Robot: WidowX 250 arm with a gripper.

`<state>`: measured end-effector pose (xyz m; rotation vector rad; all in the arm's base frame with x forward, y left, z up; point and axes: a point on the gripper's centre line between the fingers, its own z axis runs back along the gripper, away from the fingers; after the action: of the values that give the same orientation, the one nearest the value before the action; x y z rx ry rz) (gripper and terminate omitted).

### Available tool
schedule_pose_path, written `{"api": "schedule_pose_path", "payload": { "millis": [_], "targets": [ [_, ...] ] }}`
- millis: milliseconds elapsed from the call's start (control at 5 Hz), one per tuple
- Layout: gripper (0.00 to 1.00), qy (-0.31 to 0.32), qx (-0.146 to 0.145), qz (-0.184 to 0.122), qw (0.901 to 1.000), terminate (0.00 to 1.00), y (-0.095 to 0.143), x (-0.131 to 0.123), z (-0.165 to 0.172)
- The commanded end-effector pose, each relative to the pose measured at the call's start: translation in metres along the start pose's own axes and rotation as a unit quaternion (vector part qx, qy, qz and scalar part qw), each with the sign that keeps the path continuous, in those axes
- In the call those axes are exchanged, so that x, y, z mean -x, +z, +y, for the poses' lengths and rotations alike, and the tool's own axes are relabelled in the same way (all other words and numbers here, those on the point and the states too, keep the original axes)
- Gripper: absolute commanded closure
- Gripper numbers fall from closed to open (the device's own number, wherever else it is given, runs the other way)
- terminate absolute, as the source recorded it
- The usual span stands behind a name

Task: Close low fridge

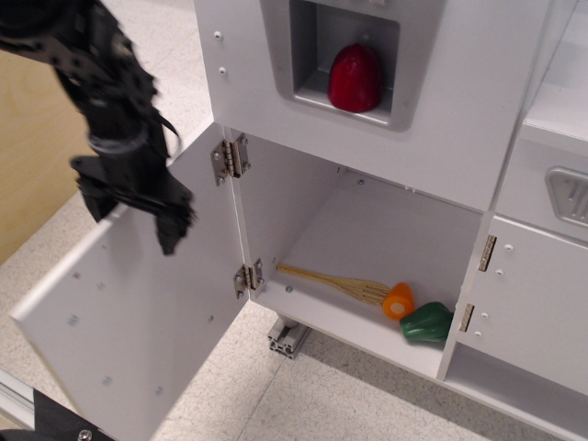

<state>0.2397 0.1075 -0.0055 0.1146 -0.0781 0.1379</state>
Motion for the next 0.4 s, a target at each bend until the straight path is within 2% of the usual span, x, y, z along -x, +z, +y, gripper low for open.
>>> {"api": "schedule_pose_path", "payload": {
  "millis": [0, 200],
  "targets": [
    [0.0, 0.033, 0.004, -0.031, 0.9989, 0.0, 0.011, -0.017, -0.028],
    [0.0, 0.062, 0.035, -0.036, 0.9968, 0.0, 0.025, -0.024, -0.046]
  ]
}}
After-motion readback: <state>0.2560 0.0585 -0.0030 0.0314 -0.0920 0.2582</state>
